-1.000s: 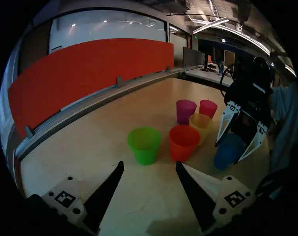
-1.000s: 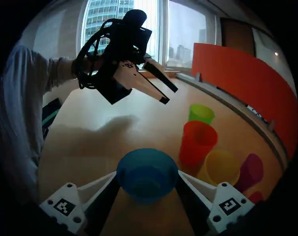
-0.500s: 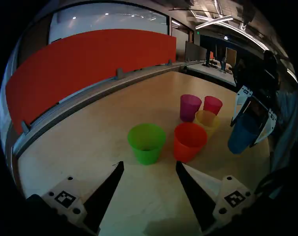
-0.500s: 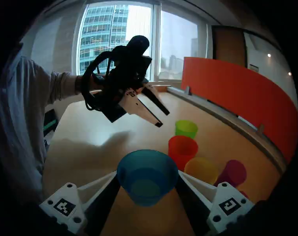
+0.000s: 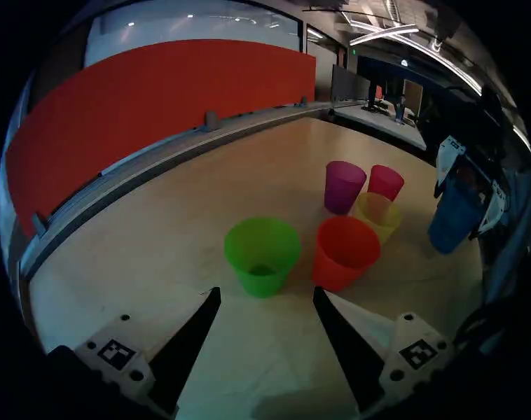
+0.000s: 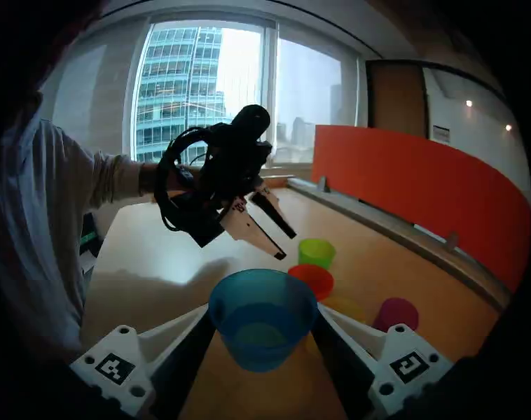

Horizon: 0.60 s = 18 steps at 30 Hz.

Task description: Pour water

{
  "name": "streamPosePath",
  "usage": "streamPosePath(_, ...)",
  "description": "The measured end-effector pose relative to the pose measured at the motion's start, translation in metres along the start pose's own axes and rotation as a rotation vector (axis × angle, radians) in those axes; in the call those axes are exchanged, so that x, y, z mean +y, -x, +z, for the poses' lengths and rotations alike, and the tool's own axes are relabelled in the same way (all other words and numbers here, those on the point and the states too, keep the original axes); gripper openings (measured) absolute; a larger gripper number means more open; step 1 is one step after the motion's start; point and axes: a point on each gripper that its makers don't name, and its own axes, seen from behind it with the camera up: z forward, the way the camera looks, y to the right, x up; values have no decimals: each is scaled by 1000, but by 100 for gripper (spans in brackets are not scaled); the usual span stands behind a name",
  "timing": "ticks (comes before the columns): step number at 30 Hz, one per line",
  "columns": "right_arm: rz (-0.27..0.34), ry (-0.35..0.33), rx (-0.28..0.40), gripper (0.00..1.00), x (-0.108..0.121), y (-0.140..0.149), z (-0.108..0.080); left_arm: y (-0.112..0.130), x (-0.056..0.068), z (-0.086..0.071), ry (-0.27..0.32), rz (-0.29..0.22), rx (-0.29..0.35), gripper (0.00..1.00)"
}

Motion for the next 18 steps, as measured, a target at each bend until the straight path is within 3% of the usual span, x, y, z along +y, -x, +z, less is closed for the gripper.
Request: streamPosePath(18, -5, 13, 18, 91, 1, -8, -11, -11, -7, 38, 4, 1, -46, 98)
